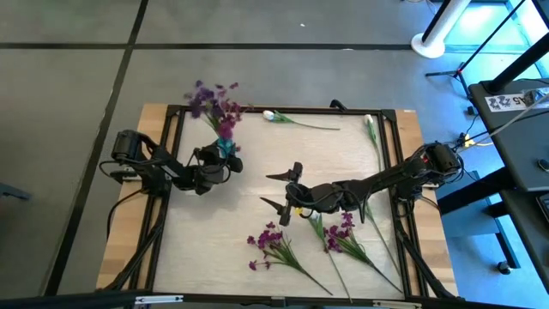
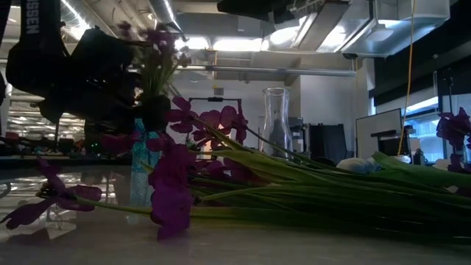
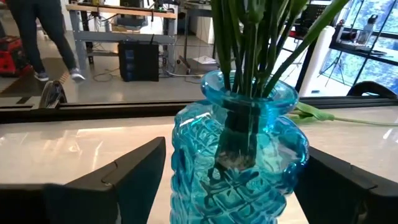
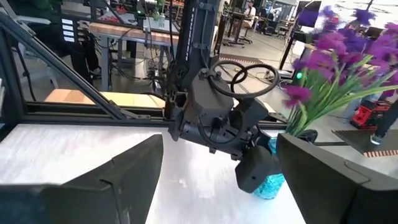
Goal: Sort flowers into vase by color
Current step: Adjust the blue flower vase
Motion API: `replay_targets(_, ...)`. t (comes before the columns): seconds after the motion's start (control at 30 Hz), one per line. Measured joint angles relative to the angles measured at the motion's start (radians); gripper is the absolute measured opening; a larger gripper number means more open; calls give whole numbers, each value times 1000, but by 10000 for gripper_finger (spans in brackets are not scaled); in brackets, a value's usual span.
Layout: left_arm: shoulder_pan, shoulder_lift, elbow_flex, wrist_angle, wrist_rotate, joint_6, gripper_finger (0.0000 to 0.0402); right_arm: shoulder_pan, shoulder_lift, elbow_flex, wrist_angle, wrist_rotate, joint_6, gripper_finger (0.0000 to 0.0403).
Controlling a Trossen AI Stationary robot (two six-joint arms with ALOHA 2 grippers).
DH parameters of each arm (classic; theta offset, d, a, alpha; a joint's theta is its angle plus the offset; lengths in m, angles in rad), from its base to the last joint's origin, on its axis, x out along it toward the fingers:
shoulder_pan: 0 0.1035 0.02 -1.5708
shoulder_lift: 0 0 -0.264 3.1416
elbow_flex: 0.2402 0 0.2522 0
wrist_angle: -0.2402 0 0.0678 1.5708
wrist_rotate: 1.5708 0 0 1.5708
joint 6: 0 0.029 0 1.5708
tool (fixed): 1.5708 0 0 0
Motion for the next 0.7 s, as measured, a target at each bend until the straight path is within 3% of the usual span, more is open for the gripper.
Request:
replay_targets(0.33,0,0,0,-15,7,-5,315,0,0,0,-7,18,-15,312)
replay_targets(0.5,0,-1,0,10,66,0,313,0,0,0,-12,18,-18,312)
replay_targets(0.7,24,-1,0,4,215,0,322,1,0,0,-38,18,-10,312)
